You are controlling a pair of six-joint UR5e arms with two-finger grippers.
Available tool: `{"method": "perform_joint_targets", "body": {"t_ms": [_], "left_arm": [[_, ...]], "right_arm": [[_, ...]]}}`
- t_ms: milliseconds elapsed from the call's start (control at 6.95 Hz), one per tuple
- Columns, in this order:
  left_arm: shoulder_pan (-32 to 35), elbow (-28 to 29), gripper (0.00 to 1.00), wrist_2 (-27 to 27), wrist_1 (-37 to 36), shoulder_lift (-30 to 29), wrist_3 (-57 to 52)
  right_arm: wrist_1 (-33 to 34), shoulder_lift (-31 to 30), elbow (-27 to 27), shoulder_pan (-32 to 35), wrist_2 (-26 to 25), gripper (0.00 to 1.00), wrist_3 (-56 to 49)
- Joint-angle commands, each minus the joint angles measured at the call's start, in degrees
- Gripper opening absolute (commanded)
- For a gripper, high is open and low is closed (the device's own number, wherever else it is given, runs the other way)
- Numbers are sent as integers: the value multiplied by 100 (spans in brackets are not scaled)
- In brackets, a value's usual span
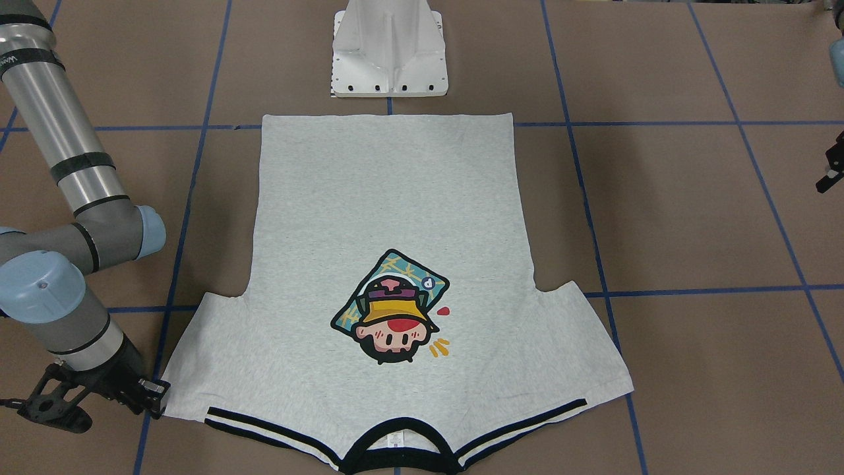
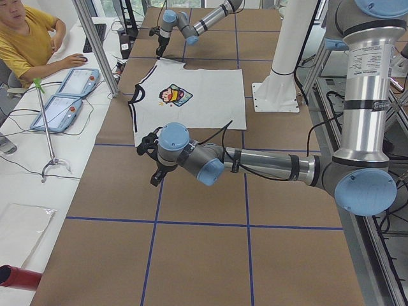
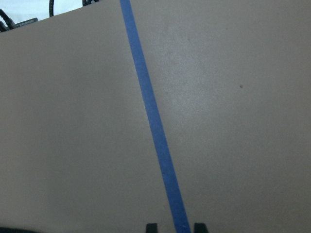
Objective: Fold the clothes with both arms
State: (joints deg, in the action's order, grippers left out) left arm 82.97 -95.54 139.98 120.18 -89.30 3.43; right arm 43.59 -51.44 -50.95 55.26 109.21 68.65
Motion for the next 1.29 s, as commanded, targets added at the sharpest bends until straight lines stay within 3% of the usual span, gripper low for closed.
{"method": "perform_joint_targets", "body": {"t_ms": [0, 288, 719, 863, 1151], "left_arm": [[0, 0, 100, 3, -4, 1, 0], [0, 0, 100, 3, 5, 18, 0], [0, 0, 100, 3, 5, 27, 0], [0, 0, 100, 3, 5, 18, 0], [0, -44, 100, 12, 5, 27, 0]], "right_arm": [[27, 12, -2, -7, -5, 0, 8], [44, 29, -107, 19, -5, 0, 17], [648, 72, -1054, -146, 13, 0, 122], [677, 99, -1066, -234, 4, 0, 123], [1000, 764, -839, -550, -22, 0, 578]]}}
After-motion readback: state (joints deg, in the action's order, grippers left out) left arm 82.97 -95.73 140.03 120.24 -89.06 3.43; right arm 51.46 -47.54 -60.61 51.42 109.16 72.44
